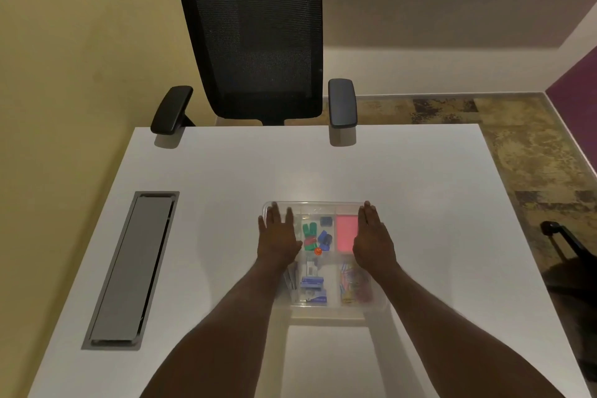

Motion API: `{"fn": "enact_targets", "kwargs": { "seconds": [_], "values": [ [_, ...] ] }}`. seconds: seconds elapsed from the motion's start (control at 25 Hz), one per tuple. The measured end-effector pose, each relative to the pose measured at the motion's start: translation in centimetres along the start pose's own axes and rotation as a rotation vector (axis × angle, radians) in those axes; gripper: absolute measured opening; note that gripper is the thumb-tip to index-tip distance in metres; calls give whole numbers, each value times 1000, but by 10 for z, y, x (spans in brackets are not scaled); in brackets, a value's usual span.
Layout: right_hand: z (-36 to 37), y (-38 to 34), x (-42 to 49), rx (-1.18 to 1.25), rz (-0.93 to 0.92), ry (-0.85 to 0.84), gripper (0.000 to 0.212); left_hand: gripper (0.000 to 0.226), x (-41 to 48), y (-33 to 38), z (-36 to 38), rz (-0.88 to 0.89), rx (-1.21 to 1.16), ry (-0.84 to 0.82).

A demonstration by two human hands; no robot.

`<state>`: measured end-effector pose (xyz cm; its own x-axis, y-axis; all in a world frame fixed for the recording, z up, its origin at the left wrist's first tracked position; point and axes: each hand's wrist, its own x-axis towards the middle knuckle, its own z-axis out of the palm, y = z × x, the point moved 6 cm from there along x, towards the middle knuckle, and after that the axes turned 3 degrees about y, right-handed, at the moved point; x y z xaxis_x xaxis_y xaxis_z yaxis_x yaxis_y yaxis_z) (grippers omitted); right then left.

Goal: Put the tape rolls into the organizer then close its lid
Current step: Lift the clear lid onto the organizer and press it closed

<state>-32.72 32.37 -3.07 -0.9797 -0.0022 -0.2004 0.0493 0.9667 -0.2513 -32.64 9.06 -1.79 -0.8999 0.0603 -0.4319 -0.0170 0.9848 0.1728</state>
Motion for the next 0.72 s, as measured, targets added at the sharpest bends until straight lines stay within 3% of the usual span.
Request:
{"fn": "enact_targets", "kwargs": {
  "seconds": [0.12,0.24,0.72],
  "values": [
    [-1,3,-11,-93,-60,25,64,89,-17,25,14,123,-90,-37],
    [5,7,-36,-132,-84,17,60,92,-39,33,32,103,-119,-43],
    [32,12,-178,-48,-143,56,58,66,-145,-10,88,83,-217,205]
  ]
}}
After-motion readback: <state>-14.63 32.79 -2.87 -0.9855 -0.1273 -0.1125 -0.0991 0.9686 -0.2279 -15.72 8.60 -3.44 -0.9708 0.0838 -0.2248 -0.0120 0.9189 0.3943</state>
